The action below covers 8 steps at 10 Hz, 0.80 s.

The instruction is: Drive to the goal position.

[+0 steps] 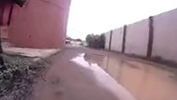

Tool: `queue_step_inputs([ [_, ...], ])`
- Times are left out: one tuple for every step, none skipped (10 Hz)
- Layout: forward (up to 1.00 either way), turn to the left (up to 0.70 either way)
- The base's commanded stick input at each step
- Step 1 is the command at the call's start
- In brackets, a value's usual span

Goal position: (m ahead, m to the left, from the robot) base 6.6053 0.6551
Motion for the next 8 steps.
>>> queue_step_inputs([
  [0.5,0.5],
  [0.5,0.5],
  [0.5,0.5],
  [0.5,0.5],
  [0.5,0.5],
  [0.5,0.5],
  [0.5,0.5],
  [0.5,0.48],
])
